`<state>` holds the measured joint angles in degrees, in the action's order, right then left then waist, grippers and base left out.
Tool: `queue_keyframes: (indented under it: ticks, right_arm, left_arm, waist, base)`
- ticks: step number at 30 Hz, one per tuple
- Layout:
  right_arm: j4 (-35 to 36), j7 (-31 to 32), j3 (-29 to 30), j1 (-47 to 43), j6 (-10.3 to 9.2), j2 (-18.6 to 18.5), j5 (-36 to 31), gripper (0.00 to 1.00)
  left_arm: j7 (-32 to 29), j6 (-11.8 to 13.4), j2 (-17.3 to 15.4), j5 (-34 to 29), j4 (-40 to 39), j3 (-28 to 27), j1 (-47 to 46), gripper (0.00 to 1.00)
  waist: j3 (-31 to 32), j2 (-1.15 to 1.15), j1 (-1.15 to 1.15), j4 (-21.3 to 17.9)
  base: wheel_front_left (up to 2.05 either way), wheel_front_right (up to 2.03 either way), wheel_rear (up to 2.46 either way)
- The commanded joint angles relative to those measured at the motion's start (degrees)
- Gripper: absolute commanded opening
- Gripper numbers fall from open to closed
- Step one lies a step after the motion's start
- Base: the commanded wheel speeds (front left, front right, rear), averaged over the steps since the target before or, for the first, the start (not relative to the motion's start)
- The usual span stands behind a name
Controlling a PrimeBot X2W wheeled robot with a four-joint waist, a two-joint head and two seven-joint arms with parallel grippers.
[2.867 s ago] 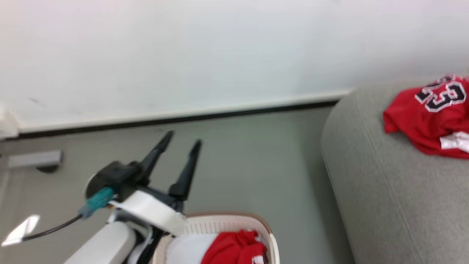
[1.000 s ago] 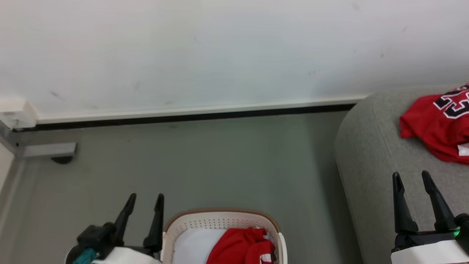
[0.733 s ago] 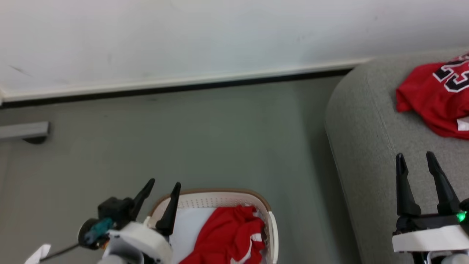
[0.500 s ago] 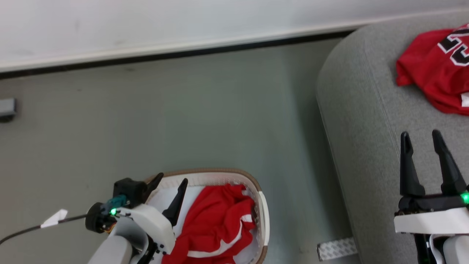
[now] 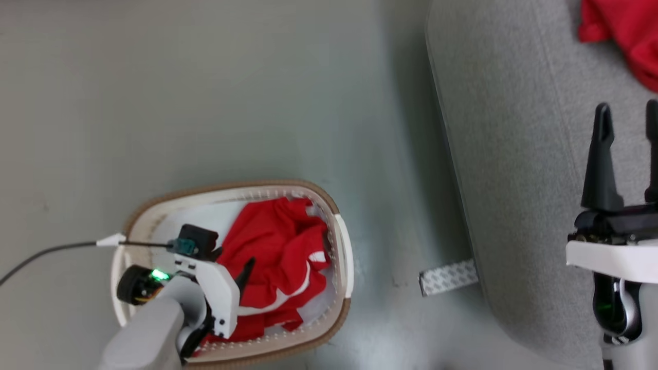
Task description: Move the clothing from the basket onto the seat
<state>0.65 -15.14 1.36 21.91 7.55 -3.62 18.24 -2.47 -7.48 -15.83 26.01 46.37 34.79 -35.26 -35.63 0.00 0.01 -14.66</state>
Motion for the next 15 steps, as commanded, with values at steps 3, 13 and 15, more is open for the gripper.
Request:
queue_keyframes:
  ticks: [3,13,15]
  right_arm:
    - [1.72,0.01,0.36,2.39,-0.12,0.43,0.79,1.0]
    - [5.33,0.01,0.46,5.25,-0.12,0.8,3.2,1.0]
    - [5.61,0.0,0.22,5.24,-0.12,0.8,3.92,1.0]
  left_arm:
    - [-1.22,0.04,-1.88,2.31,3.54,3.04,-3.69,1.0]
    - [-3.44,0.06,-5.27,4.67,11.0,10.69,-11.45,1.0]
    - [-3.38,0.06,-5.64,5.49,11.39,12.54,-12.21,1.0]
  waist:
    - [-6.05,0.0,-0.01,-2.19]
    - [-12.88,0.0,-0.01,-4.51]
    - [-13.6,0.0,-0.01,-4.79]
  base:
    - [0.0,0.0,0.0]
    - [0.0,0.0,0.0]
    - [0.0,0.0,0.0]
